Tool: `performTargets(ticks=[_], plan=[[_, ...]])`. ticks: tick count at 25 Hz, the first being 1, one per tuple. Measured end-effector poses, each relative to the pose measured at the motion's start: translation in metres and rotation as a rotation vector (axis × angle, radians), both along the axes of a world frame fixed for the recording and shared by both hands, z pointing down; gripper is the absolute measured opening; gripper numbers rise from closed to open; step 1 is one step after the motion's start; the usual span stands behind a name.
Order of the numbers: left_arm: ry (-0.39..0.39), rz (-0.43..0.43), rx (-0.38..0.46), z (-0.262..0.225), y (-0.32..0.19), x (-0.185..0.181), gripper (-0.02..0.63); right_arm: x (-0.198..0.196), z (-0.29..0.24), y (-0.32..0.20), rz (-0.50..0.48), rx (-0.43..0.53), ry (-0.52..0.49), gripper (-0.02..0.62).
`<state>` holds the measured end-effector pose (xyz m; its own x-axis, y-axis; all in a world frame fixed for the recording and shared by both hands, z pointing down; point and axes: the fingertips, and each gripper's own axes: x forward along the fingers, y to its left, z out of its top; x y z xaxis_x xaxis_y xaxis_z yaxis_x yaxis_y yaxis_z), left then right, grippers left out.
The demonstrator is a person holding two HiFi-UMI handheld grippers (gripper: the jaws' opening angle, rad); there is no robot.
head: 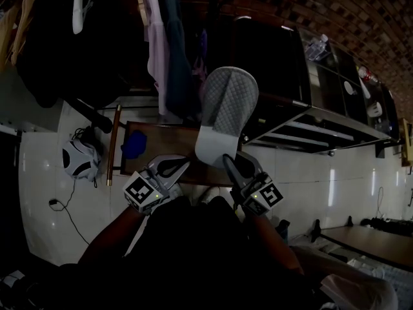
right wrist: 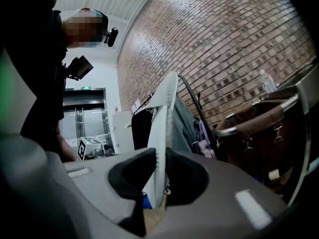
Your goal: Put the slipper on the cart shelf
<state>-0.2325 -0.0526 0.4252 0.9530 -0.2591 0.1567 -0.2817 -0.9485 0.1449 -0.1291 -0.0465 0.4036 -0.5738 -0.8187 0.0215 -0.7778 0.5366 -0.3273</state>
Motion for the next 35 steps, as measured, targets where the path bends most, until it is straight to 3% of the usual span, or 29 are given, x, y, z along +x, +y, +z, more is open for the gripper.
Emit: performTargets(ticks=[3, 11, 23, 35], plan=[[0.006, 0.028, 0.018, -0.002, 0.006, 0.002, 0.003, -0.001, 0.003, 0.001, -0.002, -0.012, -0.001, 0.060], [0.052, 0.002, 0.004, -0.008, 0.002, -0.002, 0.005, -0.005, 0.004, 0.002, -0.003, -0.014, -0.005, 0.060], [0.061, 0.004, 0.011, -0.005, 0.000, -0.009, 0.005, -0.014, 0.010, 0.001, -0.003, -0.028, -0.001, 0.060], [0.066, 0.055, 0.008, 0.003, -0.009, -0.016, 0.005, -0.018, 0.009, -0.002, 0.060, -0.037, 0.013, 0.060]])
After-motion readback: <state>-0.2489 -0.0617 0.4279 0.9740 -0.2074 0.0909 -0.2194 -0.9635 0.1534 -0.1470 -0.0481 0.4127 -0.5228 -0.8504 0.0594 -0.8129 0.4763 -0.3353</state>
